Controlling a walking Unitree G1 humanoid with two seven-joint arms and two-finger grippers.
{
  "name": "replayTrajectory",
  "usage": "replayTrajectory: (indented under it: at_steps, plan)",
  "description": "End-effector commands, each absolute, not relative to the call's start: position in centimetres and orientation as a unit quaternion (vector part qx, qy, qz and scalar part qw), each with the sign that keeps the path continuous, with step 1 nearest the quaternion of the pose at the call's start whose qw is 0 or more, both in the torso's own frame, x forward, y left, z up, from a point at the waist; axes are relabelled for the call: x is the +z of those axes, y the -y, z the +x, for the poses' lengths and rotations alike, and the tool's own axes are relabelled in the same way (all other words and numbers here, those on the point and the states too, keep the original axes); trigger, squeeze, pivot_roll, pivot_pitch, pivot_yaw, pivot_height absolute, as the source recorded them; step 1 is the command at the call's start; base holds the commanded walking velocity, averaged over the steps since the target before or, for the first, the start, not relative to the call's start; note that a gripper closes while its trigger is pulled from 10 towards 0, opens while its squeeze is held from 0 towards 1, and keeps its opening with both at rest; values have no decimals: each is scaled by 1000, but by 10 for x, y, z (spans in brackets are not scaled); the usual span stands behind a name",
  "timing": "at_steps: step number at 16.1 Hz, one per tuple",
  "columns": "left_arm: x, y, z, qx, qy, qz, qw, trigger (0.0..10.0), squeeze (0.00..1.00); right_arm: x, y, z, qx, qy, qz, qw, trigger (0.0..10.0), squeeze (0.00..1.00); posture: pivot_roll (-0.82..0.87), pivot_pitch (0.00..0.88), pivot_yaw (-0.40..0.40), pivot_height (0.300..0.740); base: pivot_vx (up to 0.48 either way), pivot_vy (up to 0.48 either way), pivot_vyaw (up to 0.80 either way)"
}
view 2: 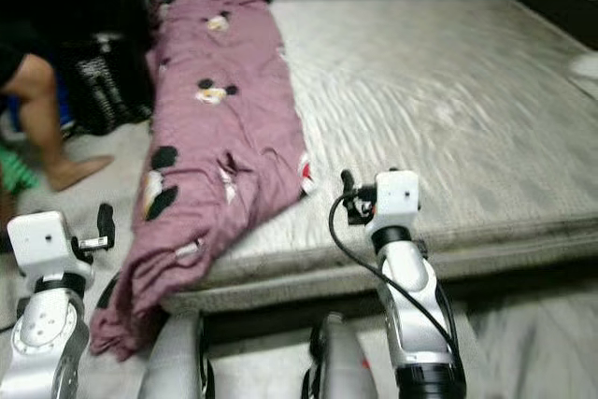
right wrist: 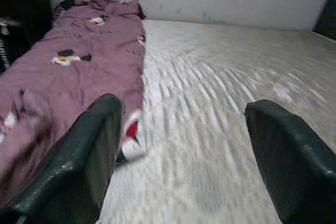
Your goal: Clean up the room
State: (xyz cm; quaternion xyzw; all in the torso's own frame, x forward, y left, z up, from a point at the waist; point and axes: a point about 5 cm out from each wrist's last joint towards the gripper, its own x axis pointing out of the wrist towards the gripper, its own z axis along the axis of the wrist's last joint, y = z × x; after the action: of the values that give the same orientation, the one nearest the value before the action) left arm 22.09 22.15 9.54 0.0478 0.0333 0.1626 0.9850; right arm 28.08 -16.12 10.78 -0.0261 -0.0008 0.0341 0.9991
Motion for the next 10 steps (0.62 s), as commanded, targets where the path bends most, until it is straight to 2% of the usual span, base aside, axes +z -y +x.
replayTrajectory:
  at_steps: [1, 7, 10]
  plan:
    - [97, -222, 222, 169, -35, 51, 984, 10000, 0, 110, 161, 282, 41, 2, -25, 999, 10000, 0, 8, 76, -23, 588, 0, 0, 0]
    - [95, -225, 221, 182, -42, 40, 981, 10000, 0, 109, 159, 282, 48, -3, -25, 999, 10000, 0, 5, 78, -26, 588, 0, 0, 0]
    - [96, -225, 223, 185, -42, 36, 981, 10000, 0, 109, 157, 283, 57, -2, -24, 998, 10000, 0, 6, 84, -26, 564, 0, 0, 0]
